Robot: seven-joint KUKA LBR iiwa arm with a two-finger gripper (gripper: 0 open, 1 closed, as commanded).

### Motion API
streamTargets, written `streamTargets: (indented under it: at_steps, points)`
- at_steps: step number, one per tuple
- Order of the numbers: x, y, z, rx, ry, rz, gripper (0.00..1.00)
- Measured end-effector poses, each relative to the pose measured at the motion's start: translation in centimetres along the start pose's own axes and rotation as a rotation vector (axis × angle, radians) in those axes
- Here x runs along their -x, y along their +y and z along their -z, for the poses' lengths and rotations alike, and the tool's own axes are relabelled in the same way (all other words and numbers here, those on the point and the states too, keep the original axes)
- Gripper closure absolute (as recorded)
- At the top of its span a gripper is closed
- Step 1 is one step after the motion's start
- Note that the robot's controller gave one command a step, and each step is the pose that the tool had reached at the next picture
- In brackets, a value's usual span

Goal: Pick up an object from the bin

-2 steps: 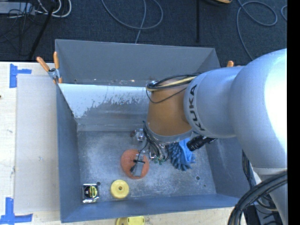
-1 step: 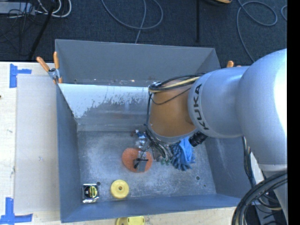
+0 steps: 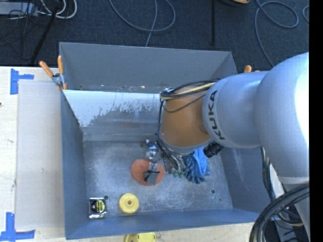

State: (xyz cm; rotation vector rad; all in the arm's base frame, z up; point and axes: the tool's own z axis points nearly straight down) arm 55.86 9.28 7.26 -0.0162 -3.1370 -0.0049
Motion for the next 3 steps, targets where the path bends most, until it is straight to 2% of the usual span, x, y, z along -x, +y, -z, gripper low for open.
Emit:
streamTargets:
  at_steps: [1,3]
  points:
    - [-0.1,0.0,0.6,0.000,0.002,-0.001,1.00]
    - [-0.2,-0.1,4.9,-0.003,-0.001,-0.001,1.00]
